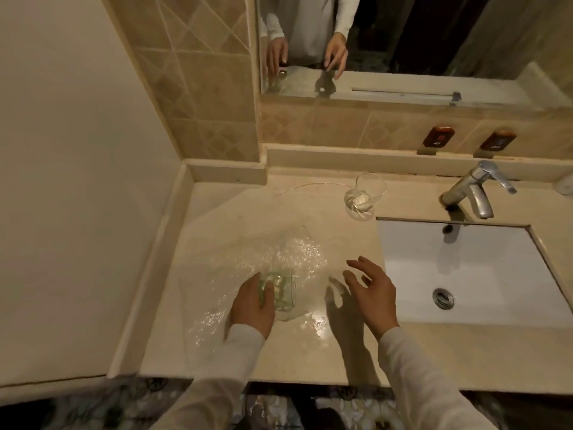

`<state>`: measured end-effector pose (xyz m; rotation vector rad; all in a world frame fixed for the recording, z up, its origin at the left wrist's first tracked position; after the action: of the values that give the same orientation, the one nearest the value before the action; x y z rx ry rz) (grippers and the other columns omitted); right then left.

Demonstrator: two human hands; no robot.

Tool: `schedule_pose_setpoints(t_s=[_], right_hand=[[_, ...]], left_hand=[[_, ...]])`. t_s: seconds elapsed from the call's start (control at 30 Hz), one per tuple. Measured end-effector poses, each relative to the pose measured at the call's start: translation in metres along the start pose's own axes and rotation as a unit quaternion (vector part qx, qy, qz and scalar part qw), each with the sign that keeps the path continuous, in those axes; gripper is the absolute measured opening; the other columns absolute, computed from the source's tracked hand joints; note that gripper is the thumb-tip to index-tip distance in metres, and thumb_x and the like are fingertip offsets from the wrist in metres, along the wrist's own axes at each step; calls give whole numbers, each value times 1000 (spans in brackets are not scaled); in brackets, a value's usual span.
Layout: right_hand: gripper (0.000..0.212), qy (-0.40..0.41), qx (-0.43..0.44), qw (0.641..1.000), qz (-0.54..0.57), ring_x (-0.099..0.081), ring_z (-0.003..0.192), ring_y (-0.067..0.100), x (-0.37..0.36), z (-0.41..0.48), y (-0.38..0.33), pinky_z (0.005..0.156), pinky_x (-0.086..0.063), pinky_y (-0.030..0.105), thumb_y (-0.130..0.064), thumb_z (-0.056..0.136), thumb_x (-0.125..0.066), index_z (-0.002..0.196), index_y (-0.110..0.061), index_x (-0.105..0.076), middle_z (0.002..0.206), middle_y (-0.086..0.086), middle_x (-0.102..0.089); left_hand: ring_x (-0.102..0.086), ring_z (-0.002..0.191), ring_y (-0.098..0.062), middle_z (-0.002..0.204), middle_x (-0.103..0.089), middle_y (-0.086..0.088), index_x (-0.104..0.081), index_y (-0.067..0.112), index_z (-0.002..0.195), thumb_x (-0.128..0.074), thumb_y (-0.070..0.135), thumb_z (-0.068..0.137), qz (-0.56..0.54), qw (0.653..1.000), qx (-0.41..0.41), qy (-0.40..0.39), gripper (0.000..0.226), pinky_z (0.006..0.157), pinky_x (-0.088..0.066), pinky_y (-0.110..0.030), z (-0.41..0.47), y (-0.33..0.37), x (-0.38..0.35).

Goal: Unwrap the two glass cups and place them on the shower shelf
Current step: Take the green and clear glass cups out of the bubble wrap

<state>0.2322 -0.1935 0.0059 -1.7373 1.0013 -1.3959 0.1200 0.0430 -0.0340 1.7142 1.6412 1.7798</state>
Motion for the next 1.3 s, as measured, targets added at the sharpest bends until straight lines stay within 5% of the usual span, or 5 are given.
schedule_pose_setpoints(t_s=[0.2,0.53,0.7,1.03,1.3], right_hand=[[22,-53,-8,998,19,-58,125,15,5,10,-1,104,-45,26,-16,94,-72,114,-24,-76,140,-1,-61],[26,-115,-21,992,40,-62,110,14,13,30,2,76,-45,-1,-6,93,-71,120,-9,-73,134,4,-63],[25,-131,-25,991,33,-63,111,13,12,41,10,85,-45,4,-13,93,-73,118,-15,-74,132,2,-66],[22,-130,-23,991,17,-64,95,-11,22,60,15,70,-41,-6,-15,96,-69,118,-17,-74,117,-6,-69],[21,-142,-20,989,23,-66,108,9,26,65,23,87,-47,11,-19,97,-68,116,-23,-75,120,-5,-71]], left_hand=[[2,149,-6,163,-4,11,-19,24,154,-32,49,100,1,999,-10,-33,61,123,-9,-37,-4,3,-32],[-20,147,-25,163,-18,-4,-7,27,155,-30,54,98,0,996,80,30,67,120,-18,-42,4,-17,-56],[16,149,-21,163,16,1,3,24,155,-14,46,103,234,968,71,-53,58,120,8,-37,8,-23,-72],[-60,117,-25,132,-62,-3,-46,22,141,-52,43,90,-8,993,18,113,56,98,-42,-29,-16,8,-56],[-10,150,-15,163,-16,4,-19,24,155,-29,56,97,162,985,59,16,67,121,-2,-38,-12,-2,-89]])
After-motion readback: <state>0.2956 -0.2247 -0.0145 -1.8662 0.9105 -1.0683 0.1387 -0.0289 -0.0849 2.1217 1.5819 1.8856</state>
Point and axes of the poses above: each hand's wrist, its own z-axis towards the middle knuckle, its own x-axis out of the back of the hand, y = z × x, the point moved 4 cm from there along z, towards the middle knuckle
